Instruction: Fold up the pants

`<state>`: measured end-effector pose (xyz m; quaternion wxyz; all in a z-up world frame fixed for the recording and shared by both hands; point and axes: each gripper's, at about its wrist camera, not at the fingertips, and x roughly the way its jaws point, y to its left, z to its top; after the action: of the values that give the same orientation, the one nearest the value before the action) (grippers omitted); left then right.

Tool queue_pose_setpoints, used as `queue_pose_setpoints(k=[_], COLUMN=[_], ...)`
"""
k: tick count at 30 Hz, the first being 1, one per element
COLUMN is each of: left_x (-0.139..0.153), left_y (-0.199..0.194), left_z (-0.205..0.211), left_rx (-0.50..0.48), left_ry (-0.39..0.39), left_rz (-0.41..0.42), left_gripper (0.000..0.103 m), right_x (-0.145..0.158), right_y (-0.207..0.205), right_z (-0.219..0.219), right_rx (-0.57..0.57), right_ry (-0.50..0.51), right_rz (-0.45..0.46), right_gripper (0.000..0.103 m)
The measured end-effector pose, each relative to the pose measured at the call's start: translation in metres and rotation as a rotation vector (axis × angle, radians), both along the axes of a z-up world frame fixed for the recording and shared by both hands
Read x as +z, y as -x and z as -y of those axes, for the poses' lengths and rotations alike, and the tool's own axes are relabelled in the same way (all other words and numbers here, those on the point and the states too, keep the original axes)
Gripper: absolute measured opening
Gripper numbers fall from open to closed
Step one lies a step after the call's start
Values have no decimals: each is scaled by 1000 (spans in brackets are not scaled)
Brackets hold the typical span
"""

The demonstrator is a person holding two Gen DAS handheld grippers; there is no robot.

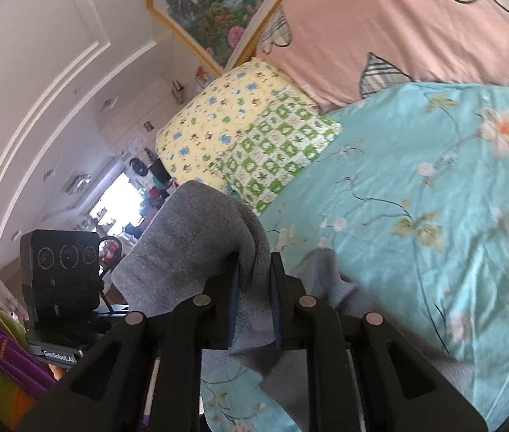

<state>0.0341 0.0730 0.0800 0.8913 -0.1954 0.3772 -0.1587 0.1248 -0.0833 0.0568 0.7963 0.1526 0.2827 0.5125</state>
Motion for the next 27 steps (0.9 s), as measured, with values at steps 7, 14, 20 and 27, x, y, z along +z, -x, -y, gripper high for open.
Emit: queue_pose_setpoints(k=[7,14,20,27], left_x=[-23,-47,-62,-72], left_y=[-18,-32,-40,-45], left_z=[31,50,59,73], left_rx=[-52,-81,-96,-156], left_ry=[-41,-77,-100,-141], left_rz=[-42,-84,-96,-74], left_gripper=[16,16,18,28], right_x=[-25,-52,-67,-72], right_y=[1,-4,-8,-1], right_z=[34,54,64,77], right_rx=[-59,-103,-139,-242], right_ry=[-20,-17,-6,70], right_rz=[-39,-90,-127,-142], right_gripper=[17,17,17,23])
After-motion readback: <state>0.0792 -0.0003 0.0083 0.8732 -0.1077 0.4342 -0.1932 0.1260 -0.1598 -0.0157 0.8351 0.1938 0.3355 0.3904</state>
